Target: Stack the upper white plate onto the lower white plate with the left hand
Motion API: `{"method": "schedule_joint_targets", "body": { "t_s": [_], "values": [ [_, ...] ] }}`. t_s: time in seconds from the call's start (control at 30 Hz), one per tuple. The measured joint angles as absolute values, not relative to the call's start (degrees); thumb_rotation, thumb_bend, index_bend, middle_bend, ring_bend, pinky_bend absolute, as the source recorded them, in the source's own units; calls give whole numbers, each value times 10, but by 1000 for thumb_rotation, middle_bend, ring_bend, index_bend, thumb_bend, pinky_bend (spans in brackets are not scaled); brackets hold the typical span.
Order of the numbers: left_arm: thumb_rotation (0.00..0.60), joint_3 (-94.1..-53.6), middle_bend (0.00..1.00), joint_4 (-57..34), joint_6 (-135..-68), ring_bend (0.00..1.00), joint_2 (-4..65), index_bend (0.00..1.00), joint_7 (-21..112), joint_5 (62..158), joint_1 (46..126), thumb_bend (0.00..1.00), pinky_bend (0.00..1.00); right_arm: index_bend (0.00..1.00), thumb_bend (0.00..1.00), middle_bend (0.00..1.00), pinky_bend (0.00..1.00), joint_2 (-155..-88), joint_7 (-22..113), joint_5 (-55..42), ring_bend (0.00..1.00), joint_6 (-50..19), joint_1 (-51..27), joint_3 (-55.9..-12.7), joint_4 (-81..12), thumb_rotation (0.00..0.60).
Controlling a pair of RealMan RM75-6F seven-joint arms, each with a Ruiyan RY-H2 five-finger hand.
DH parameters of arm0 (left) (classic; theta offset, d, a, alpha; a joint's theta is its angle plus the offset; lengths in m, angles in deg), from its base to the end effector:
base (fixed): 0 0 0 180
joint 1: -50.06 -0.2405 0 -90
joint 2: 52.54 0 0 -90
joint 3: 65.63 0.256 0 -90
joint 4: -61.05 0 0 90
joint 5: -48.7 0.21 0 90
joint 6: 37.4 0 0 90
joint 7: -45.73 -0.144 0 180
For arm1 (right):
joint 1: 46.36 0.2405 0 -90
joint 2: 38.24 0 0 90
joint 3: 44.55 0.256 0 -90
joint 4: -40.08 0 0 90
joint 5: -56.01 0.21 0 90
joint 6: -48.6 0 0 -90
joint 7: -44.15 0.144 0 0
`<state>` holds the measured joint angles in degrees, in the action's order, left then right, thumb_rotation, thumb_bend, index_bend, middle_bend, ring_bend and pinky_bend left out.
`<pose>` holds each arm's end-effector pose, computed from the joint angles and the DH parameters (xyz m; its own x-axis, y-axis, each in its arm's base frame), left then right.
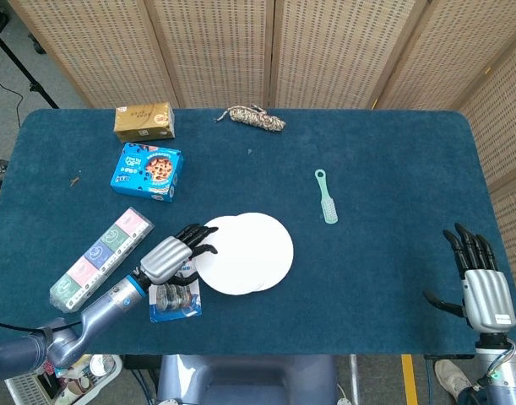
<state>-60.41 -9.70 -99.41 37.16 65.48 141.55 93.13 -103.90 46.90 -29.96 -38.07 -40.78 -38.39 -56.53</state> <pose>-0.1806 0.3091 -0.0323 0.3524 0.4055 0.8434 0.7994 -0.5990 -0.0460 -0.2849 -0.1946 0.1563 0.2481 0.0759 0.9658 -0.9671 -0.0391 0.2515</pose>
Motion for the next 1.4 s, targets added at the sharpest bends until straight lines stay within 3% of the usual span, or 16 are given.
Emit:
{"method": "schedule_joint_targets", "body": {
  "t_s": [0.67, 0.8, 0.93, 1.0, 1.4],
  "values": [
    [600, -638, 0, -54, -927, 0, 446, 223, 614, 1395, 958, 375, 0, 0, 0, 0, 0, -1040, 471, -298, 0, -374, -406, -386, -564, 600],
    [600, -645, 0, -56, -918, 0, 451, 22, 610, 1389, 963, 261, 0, 0, 0, 0, 0, -1039, 473, -299, 0, -377, -407, -385, -565, 600],
    [600, -643, 0, -87, -916, 0, 418, 0, 621, 1391, 965, 75, 0, 0, 0, 0, 0, -1038, 475, -298, 0, -377, -407, -385, -565, 600],
    [600, -643, 0, -102, -919, 0, 401, 0, 623, 1394, 965, 39, 0, 0, 0, 0, 0, -1038, 475, -298, 0, -376, -407, -385, -565, 600],
    [600, -643, 0, -168, -956, 0, 331, 0, 620, 1400, 949, 18, 0, 0, 0, 0, 0, -1037, 474, -299, 0, -377, -407, -386, -569, 600]
  ]
}}
